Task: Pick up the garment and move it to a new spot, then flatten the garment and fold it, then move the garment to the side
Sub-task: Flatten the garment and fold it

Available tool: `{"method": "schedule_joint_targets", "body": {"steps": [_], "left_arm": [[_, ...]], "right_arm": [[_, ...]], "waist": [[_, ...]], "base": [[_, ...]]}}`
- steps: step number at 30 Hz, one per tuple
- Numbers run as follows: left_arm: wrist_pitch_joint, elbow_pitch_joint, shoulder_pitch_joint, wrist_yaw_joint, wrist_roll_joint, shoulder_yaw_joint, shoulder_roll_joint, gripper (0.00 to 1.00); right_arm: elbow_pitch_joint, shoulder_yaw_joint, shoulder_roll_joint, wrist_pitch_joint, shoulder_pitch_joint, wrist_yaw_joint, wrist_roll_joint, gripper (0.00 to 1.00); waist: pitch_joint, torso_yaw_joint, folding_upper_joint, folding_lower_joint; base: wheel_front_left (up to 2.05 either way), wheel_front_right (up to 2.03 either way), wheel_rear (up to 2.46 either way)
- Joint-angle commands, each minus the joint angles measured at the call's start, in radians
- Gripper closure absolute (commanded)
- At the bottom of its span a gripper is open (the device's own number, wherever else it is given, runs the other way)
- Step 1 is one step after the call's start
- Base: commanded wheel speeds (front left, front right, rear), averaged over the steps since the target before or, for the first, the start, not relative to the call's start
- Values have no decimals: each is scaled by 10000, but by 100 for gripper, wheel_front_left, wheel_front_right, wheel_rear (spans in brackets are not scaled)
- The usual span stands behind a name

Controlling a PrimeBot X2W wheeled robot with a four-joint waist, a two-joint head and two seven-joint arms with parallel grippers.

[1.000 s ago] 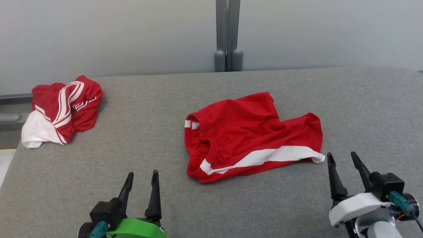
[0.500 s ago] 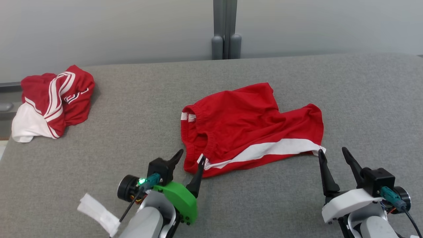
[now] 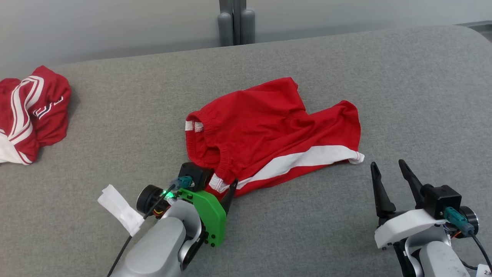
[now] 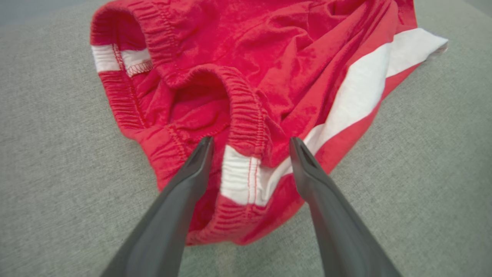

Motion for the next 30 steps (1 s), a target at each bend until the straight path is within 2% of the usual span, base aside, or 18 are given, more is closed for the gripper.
{"method": "schedule_joint_targets", "body": {"steps": [1, 3, 5, 6, 7, 8, 14, 22, 30], "left_arm": [[-70, 79, -212, -25, -111, -119, 113, 0], [-98, 140, -296, -25, -309, -361, 175, 0], [-126, 151, -381, -26, -472, -566, 236, 36], [-147, 133, -415, -26, -560, -685, 277, 62], [-169, 110, -433, -26, -612, -780, 312, 71], [-203, 73, -455, -26, -669, -893, 368, 99], [-510, -67, -546, -27, -1010, -1191, 649, 100], [-1022, -19, -422, 10, -1165, -1113, 668, 100], [-1304, -3, -190, 55, -1210, -1163, 544, 100]], "right_arm": [[10, -43, -32, -15, -114, -14, -32, 0], [6, -66, -30, -15, -128, -14, -22, 0], [-13, -96, -30, -15, -120, -14, -17, 0], [-24, -115, -32, -15, -110, -14, -37, 0], [-24, -133, -32, -15, -102, -14, -48, 0], [0, -140, -32, -15, -93, -14, -75, 0], [544, -379, -33, -15, -241, -14, -530, 0], [2272, -635, -32, -15, -1349, -14, -1030, 0], [4074, -34, -36, -11, -2257, -14, -889, 0]], "waist": [[94, -80, 0, 0], [107, -72, 0, 0], [113, -48, 0, 0], [114, -29, 0, 0], [113, -11, 0, 0], [113, 12, 0, 0], [109, 192, 0, 0], [204, 470, 0, 0], [234, 707, 0, 0]], "base": [[0, 0, 0], [0, 0, 0], [0, 0, 0], [0, 0, 0], [0, 0, 0], [0, 0, 0], [0, 0, 0], [0, 0, 0], [0, 0, 0]]}}
